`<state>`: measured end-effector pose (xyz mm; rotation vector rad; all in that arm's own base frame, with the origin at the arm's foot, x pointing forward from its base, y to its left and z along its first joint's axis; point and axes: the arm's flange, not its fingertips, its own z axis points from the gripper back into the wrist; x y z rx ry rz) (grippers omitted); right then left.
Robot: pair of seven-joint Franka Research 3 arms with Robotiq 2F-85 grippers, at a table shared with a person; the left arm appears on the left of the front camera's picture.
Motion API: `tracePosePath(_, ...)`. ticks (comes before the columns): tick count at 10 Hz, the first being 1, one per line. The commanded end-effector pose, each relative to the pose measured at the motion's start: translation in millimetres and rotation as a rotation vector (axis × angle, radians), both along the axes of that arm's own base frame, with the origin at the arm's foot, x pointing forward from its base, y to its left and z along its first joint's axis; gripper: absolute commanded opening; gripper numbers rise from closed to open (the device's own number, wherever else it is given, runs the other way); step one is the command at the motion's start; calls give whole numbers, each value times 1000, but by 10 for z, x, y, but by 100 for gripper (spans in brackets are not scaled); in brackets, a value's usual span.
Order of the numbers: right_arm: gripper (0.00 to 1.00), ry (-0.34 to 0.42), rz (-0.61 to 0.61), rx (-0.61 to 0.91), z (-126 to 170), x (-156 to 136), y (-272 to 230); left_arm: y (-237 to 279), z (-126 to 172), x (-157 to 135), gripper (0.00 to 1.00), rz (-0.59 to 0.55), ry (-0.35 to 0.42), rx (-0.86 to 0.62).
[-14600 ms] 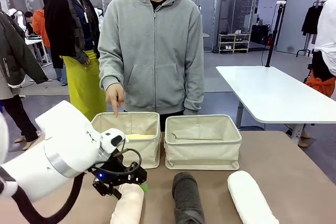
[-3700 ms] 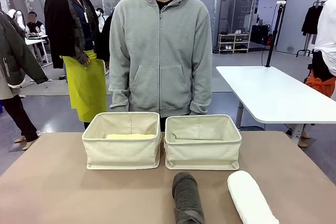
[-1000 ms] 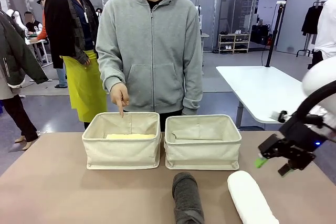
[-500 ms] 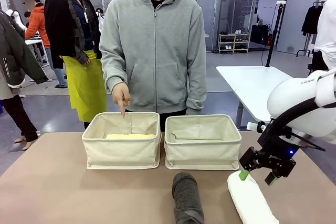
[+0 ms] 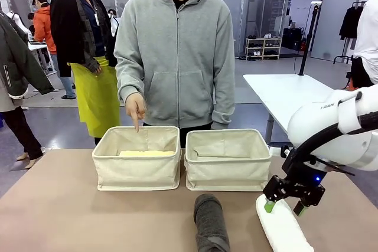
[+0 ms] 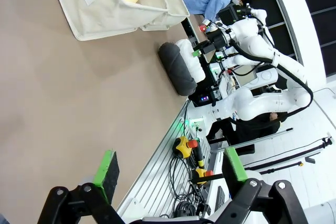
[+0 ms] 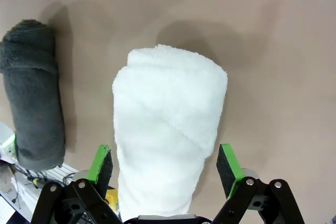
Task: Divide the towels into two baskets.
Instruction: Pick up one hotel-folded towel from the bottom of the table and place it in the Fabric basket indicated by the person.
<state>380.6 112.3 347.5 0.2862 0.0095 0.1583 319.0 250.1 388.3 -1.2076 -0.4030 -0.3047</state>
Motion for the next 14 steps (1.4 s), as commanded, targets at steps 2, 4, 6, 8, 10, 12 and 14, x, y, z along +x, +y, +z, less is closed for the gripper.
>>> tracePosePath(2, 100, -14, -7, -73, -401, -515, 95, 15, 40, -40, 100, -2, -5, 8)
tracePosePath(4, 100, -9, 19, -80, -495, -533, 152, 15, 40, -40, 100, -2, -5, 8)
tracePosePath(6, 94, -2, 32, -102, -559, -532, 160, 15, 40, -40, 100, -2, -5, 8)
tracePosePath(8, 76, -4, 39, -105, -568, -520, 152, 15, 40, -40, 100, -2, -5, 8)
tracePosePath(10, 57, -7, 44, -109, -528, -527, 142, 15, 40, -40, 100, -2, -5, 8)
tracePosePath(12, 38, -17, 44, -108, -433, -538, 132, 15, 40, -40, 100, -2, -5, 8)
tracePosePath(14, 33, -50, 65, -112, -178, -550, 133, 15, 40, -40, 100, -2, -5, 8)
